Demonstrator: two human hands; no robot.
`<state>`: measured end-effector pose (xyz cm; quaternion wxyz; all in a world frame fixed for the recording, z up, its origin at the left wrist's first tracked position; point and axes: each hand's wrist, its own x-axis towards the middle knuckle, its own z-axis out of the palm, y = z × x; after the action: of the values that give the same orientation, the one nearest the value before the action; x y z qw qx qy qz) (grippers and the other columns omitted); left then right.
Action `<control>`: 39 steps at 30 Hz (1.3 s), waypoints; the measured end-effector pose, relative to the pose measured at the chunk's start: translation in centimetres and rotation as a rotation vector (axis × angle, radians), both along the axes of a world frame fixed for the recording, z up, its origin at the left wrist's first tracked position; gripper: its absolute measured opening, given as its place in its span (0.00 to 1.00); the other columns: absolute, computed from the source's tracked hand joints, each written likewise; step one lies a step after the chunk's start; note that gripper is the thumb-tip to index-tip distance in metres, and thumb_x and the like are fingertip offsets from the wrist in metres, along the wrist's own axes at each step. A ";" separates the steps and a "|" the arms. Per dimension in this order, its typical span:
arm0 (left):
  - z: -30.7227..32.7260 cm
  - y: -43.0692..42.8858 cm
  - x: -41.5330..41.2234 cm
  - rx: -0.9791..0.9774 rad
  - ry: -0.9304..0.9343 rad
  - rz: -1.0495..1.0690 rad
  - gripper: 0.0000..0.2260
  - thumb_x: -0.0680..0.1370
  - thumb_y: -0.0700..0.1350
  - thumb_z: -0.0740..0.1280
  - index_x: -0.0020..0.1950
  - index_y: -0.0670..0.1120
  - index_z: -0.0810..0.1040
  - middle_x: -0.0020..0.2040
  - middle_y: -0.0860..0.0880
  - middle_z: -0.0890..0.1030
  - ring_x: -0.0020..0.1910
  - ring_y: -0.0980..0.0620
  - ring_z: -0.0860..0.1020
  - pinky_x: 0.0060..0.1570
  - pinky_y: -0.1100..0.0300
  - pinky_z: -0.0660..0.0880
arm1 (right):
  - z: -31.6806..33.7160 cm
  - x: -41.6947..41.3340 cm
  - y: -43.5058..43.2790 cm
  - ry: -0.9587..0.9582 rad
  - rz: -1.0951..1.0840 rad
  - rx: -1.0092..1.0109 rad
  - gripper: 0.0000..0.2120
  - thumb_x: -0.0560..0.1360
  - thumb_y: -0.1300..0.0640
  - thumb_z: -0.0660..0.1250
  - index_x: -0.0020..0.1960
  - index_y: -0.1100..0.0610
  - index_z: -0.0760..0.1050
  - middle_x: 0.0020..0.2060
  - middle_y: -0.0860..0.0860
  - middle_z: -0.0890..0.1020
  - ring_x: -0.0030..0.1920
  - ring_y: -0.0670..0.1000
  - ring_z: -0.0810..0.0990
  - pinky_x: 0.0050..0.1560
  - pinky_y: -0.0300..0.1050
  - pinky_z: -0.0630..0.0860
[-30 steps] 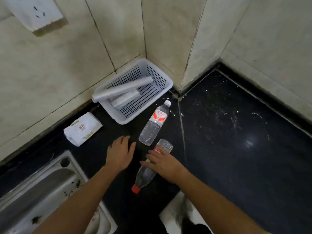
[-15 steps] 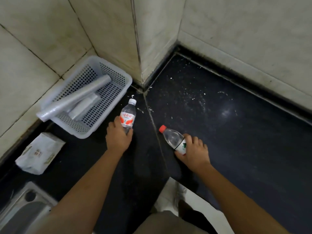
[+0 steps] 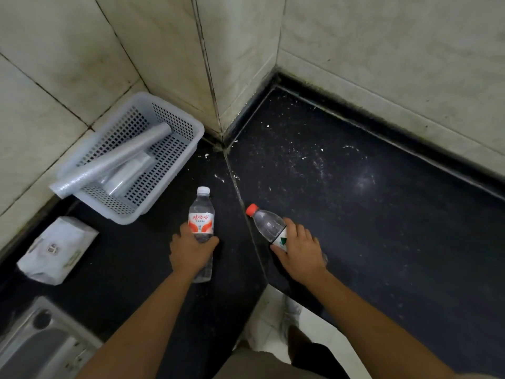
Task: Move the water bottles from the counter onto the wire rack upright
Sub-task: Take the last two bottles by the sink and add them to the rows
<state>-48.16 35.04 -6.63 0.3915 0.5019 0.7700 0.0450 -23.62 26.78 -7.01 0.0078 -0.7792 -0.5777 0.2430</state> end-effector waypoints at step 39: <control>24.5 -54.5 45.3 0.259 -1.092 -1.046 0.30 0.68 0.38 0.80 0.65 0.49 0.71 0.53 0.51 0.81 0.50 0.51 0.82 0.52 0.52 0.79 | 21.9 23.1 -66.2 0.026 -1.514 1.068 0.35 0.69 0.37 0.73 0.70 0.44 0.64 0.59 0.44 0.80 0.61 0.52 0.77 0.58 0.50 0.74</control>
<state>-2.88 -19.50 17.91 0.6247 0.7493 0.1183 0.1854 -0.52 -39.39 14.86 0.5290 -0.8391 0.0500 -0.1164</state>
